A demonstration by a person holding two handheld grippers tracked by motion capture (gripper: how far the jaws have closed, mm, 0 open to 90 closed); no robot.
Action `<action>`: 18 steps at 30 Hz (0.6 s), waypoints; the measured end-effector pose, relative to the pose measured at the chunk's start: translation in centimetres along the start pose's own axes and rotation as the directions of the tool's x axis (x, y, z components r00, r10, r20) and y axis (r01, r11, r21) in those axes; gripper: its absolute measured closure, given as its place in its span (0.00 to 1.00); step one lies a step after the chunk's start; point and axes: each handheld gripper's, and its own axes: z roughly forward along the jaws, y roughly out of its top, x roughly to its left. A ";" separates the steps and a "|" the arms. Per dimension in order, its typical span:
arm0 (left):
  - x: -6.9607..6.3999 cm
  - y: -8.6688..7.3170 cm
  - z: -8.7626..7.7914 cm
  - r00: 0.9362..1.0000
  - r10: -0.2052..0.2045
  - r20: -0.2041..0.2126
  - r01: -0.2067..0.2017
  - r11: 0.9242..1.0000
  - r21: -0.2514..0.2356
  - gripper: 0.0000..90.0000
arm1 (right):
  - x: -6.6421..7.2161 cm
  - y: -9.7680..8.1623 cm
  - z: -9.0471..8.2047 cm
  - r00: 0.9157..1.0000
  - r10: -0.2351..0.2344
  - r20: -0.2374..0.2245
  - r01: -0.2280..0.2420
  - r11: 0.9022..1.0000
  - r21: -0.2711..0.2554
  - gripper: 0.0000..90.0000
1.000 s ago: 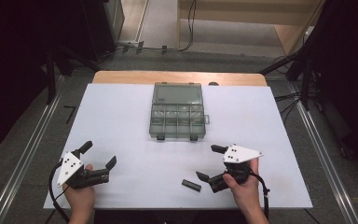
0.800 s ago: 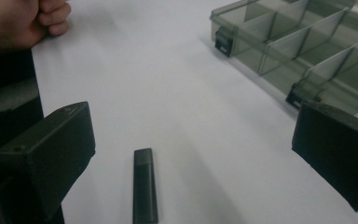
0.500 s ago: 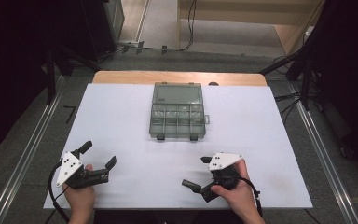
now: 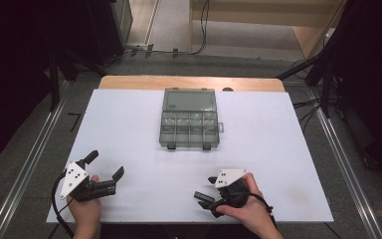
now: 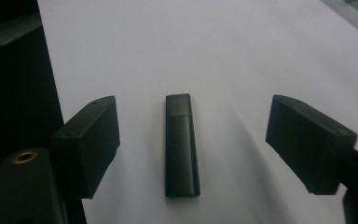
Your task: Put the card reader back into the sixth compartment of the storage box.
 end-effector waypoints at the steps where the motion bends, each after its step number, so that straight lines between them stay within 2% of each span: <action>1: 0.0 0.0 0.0 1.000 0.000 0.000 0.000 1.000 0.000 0.00 | 0.0 0.0 0.0 1.000 0.007 -0.006 -0.007 1.000 0.004 0.29; 3: 0.0 0.0 0.0 1.000 0.000 -0.001 0.000 1.000 0.000 0.00 | 0.0 0.0 0.2 1.000 0.004 -0.017 -0.004 1.000 0.005 0.35; 7: 0.0 0.0 0.0 1.000 0.000 -0.001 0.000 1.000 0.000 0.00 | 0.3 0.0 0.3 1.000 -0.011 -0.021 0.012 1.000 0.025 0.55; 9: 0.0 0.0 0.0 1.000 0.000 0.000 0.000 1.000 0.001 0.00 | 0.2 -0.1 0.4 1.000 -0.020 -0.008 0.021 0.999 0.039 0.60; 11: 0.0 0.0 0.0 1.000 -0.001 -0.001 0.001 1.000 0.000 0.00 | 0.2 -0.2 0.4 1.000 -0.016 -0.021 0.017 0.999 0.049 0.66; 18: 0.0 0.0 0.0 1.000 0.000 -0.001 0.000 1.000 -0.001 0.00 | 0.2 -0.3 0.7 0.999 -0.030 -0.010 0.031 0.997 0.076 0.77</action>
